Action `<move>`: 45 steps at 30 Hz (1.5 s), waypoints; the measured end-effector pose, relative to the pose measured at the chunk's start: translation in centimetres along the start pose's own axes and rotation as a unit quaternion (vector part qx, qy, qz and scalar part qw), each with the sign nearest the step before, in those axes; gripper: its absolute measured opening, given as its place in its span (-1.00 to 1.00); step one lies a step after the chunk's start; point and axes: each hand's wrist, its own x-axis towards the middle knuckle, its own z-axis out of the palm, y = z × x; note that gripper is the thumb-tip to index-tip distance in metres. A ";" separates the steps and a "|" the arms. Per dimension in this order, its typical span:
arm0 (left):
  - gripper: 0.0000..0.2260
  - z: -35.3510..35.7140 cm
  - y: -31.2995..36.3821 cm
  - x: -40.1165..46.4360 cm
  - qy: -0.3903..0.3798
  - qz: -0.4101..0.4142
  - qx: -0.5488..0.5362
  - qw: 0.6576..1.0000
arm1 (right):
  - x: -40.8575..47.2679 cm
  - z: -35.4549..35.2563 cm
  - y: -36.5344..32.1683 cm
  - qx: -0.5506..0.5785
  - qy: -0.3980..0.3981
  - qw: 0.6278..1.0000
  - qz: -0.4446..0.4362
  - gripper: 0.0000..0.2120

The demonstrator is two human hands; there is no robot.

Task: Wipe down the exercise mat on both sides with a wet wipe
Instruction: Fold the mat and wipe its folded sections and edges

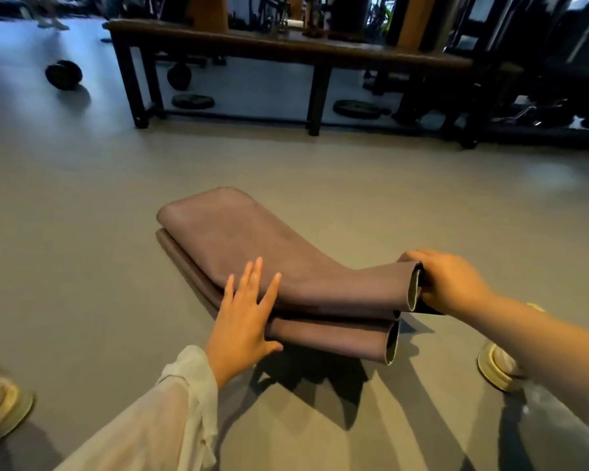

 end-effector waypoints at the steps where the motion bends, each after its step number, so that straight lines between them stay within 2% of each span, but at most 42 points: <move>1: 0.20 0.9 0.4 1.2 0.000 0.002 0.001 1.000 | 0.2 0.5 0.8 0.007 0.000 1.000 0.007 -0.73; 3: 0.11 1.9 0.5 2.7 0.013 0.024 -0.002 1.000 | 0.5 1.1 1.5 0.017 0.003 1.000 0.013 -0.73; 6: -0.09 3.5 0.0 5.0 0.016 0.068 -0.062 0.996 | 0.5 2.5 3.9 0.034 0.010 0.998 0.042 -0.69; 9: -0.40 3.4 0.3 8.1 -0.044 0.081 -0.128 0.988 | -0.7 3.6 6.6 0.032 -0.032 0.997 0.057 -0.65; 11: -0.52 3.6 1.1 9.8 -0.084 0.085 -0.124 0.985 | -1.6 4.0 8.1 0.020 -0.121 0.991 0.058 -0.58; 13: -0.58 4.5 2.4 10.5 -0.113 0.103 -0.090 0.984 | -1.9 3.7 9.2 -0.064 -0.262 0.960 0.078 -0.57; 14: -0.60 5.0 3.2 10.6 -0.134 0.122 -0.063 0.982 | -1.7 3.2 9.7 -0.111 -0.305 0.941 0.093 -0.60; 15: -0.62 5.6 4.1 10.4 -0.157 0.139 -0.038 0.977 | -1.2 2.8 9.9 -0.130 -0.312 0.935 0.112 -0.63; 16: -0.64 6.4 5.0 10.0 -0.180 0.150 -0.019 0.972 | -0.6 2.3 9.6 -0.114 -0.283 0.943 0.130 -0.66; 18: -0.66 7.8 6.2 9.3 -0.215 0.155 -0.001 0.964 | 0.7 2.2 7.6 -0.014 -0.172 0.974 0.150 -0.69; 19: -0.67 8.2 6.5 9.4 -0.218 0.150 -0.001 0.964 | 1.3 2.4 5.8 0.023 -0.151 0.979 0.138 -0.63; 20: -0.68 8.4 6.7 9.7 -0.215 0.145 -0.004 0.966 | 1.8 3.2 3.9 0.032 -0.171 0.978 0.114 -0.50; 22: -0.72 8.6 6.7 10.4 -0.209 0.139 -0.010 0.968 | 1.8 6.0 -0.3 -0.009 -0.266 0.961 0.073 -0.18; 24: -0.73 8.7 6.3 10.4 -0.205 0.142 -0.008 0.968 | 1.2 9.5 -3.3 -0.086 -0.298 0.949 0.059 -0.02; 28: -0.55 9.5 5.0 7.5 -0.198 0.207 -0.008 0.958 | 0.3 14.1 -6.1 -0.088 -0.225 0.966 0.088 -0.14; 30: -0.47 9.8 3.4 6.1 -0.173 0.230 0.050 0.956 | -0.2 15.6 -7.0 -0.090 -0.238 0.962 0.093 -0.15; 32: -0.40 9.8 0.7 5.5 -0.154 0.187 0.114 0.963 | -0.6 16.6 -7.7 -0.098 -0.254 0.957 0.097 -0.22; 35: -0.41 10.6 -4.0 5.4 -0.207 0.131 0.151 0.958 | -0.7 17.5 -8.4 -0.101 -0.254 0.956 0.110 -0.35; 38: -0.48 11.1 -6.4 6.4 -0.248 0.172 0.177 0.937 | -0.8 18.1 -9.2 -0.107 -0.253 0.953 0.127 -0.22; 42: -0.47 11.9 -7.5 6.4 -0.223 0.211 0.177 0.935 | -0.8 20.0 -11.7 -0.116 -0.204 0.968 0.089 0.04; 45: -0.43 11.9 -7.5 5.7 -0.222 0.198 0.179 0.938 | 0.0 21.4 -14.0 -0.125 -0.190 0.973 0.039 0.04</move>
